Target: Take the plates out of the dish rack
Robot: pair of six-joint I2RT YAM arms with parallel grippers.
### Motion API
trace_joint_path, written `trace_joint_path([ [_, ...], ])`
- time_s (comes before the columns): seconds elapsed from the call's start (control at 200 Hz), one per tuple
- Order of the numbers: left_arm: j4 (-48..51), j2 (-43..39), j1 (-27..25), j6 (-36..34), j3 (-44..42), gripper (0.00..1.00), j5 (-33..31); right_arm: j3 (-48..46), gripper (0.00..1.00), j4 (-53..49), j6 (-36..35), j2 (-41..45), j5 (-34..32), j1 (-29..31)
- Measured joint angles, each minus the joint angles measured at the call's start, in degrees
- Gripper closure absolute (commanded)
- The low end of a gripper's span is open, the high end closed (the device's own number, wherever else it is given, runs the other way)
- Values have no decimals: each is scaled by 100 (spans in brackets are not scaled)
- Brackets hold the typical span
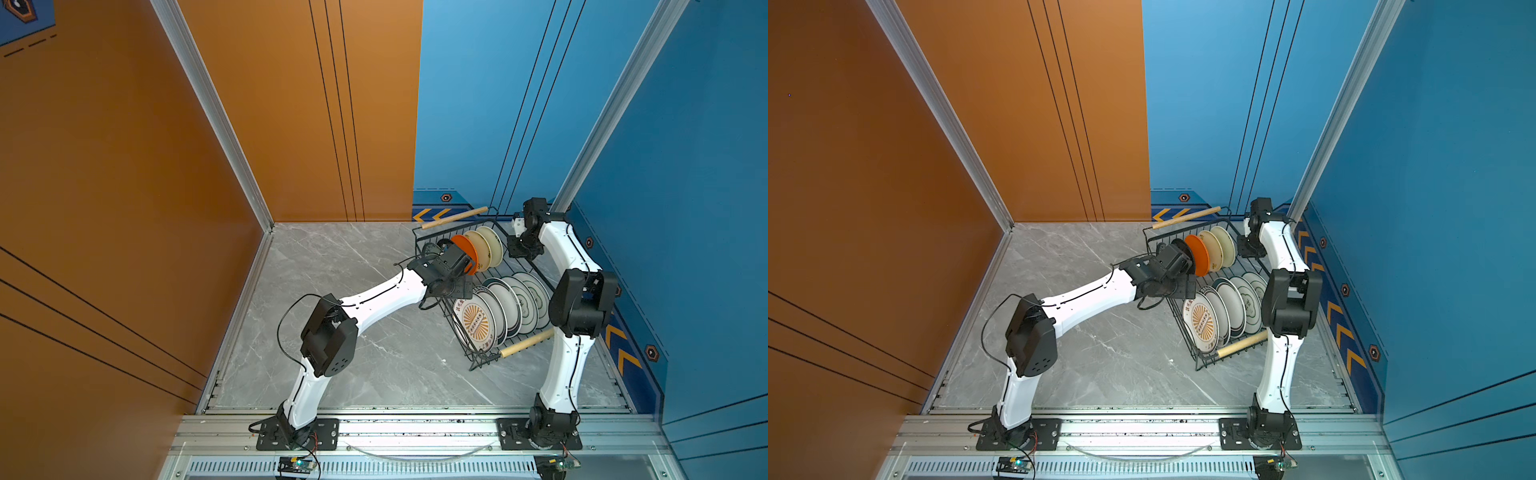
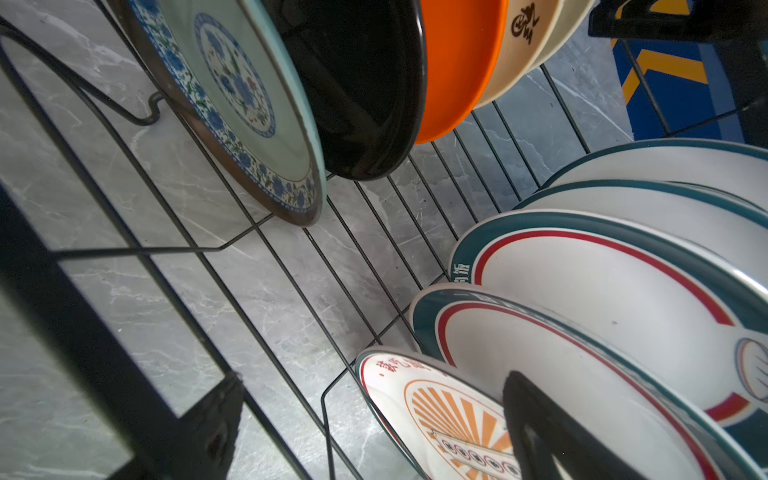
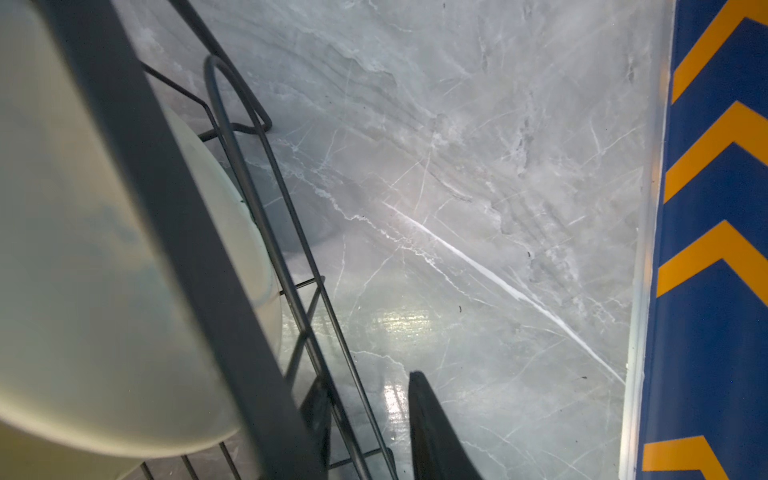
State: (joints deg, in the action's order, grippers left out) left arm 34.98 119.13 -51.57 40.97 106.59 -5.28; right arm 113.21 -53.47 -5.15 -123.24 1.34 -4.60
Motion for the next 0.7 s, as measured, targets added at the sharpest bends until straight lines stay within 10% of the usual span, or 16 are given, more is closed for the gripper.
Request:
trace_joint_path([
  [0.701,-363,-151,-96,-330,-350,2,118,0,37,46,247,28,46,-24],
])
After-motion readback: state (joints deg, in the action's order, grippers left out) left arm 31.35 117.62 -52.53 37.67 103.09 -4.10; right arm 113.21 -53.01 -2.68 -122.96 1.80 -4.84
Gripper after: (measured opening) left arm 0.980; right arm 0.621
